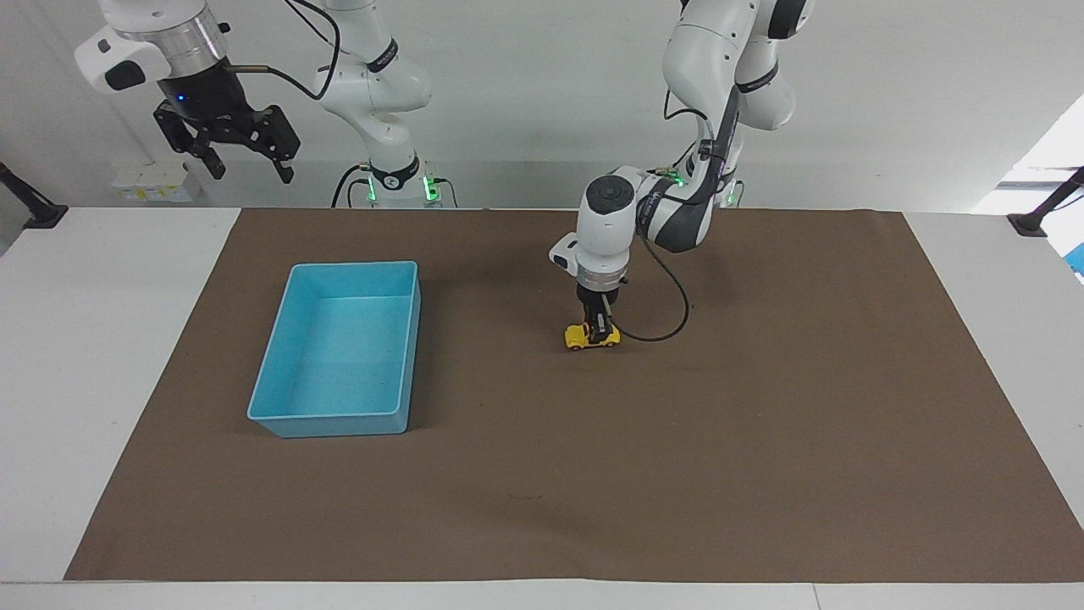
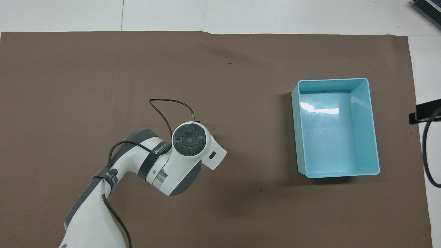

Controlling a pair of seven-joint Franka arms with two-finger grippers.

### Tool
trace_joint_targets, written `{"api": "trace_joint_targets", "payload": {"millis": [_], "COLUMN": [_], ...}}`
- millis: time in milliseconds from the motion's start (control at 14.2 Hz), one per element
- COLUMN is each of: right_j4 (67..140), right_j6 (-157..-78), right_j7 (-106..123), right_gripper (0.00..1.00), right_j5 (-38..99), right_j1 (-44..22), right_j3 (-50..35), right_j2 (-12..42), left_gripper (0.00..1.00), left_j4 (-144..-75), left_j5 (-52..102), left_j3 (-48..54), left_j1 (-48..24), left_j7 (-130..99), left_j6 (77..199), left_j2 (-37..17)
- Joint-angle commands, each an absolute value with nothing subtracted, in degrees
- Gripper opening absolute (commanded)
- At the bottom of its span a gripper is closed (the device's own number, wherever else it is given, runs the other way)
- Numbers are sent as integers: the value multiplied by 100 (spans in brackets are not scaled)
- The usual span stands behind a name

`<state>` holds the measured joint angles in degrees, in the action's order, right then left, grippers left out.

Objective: Wind up and store yellow beetle car

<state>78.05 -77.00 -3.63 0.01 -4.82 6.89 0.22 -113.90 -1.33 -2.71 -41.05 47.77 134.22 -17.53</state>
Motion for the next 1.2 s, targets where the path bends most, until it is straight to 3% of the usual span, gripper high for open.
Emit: {"api": "trace_joint_targets", "payload": {"millis": [0,1127], "right_j4": [7910,7910], "right_j6": [-7770,-7761], "right_j7": [-360,-360], "right_gripper": [100,100], "right_j5": [114,114], "right_j1": [-422,-422], "right_j3": [668,668], "right_j2": [-79,-79], "left_gripper": [0,0], "left_j4": [-11443,-12041], "left_j5": [-281,-281], "left_j3": [-378,-352], "left_j1": [-4184,-3077], "left_j7": [4693,6653], "left_j6": [13333,13904], "left_j2": [-1670,-1573]}}
